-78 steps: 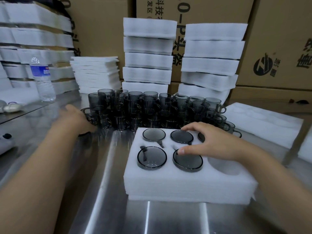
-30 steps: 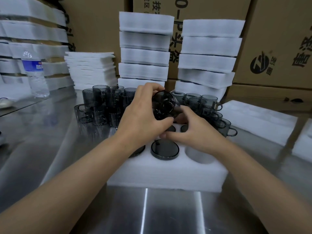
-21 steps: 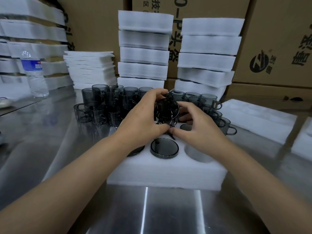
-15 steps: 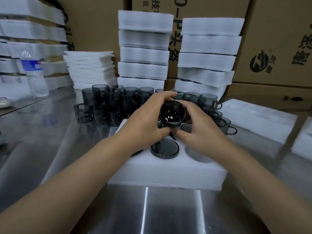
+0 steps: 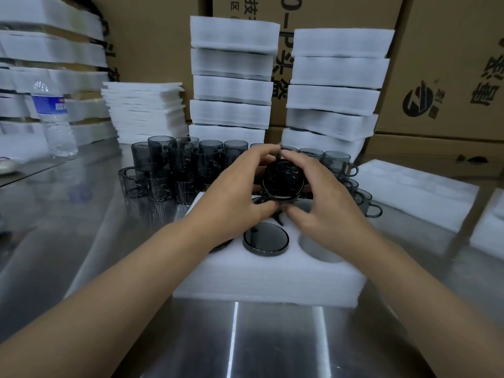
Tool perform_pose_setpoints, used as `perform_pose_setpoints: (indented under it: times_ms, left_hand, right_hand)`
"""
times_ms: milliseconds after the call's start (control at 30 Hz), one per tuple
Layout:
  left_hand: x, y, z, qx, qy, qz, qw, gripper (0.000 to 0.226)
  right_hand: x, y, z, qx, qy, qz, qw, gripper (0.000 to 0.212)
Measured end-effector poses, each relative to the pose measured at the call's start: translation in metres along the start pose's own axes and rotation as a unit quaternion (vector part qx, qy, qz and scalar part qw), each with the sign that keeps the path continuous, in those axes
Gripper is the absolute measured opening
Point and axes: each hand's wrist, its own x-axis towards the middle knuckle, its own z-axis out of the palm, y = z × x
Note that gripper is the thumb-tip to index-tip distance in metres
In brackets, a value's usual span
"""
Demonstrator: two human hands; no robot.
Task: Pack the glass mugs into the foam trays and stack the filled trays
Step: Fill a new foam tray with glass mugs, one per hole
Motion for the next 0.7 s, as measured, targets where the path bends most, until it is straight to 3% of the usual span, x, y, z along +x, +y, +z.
perform_pose_setpoints:
  times_ms: [133, 333, 500, 700]
  left_hand:
    - [-0.0003, -0.0004, 0.0002, 0.046, 0.008, -0.043, 0.998, 0.072]
    - [0.0000, 0.0032, -0.0030, 0.133, 0.088, -0.081, 0.984, 0.024]
    - [-0.0007, 0.0025, -0.0041, 0.118, 0.081, -0.120, 0.982, 0.017]
    - [0.0001, 0.0057, -0.0032, 0.095, 0.089, -0.071, 0.989, 0.017]
  right_hand:
    - [0.0001, 0.0023, 0.0011, 0.006, 0.024, 0.006, 1.000, 0.075]
    - [-0.0003, 0.0047, 0.0017, 0.016, 0.074, 0.047, 0.996, 0.073]
    - [0.0001, 0.0036, 0.0005, -0.007, 0.061, 0.045, 0.997, 0.077]
    - [0.0009, 0.0047, 0.0007, -0.024, 0.041, 0.062, 0.997, 0.079]
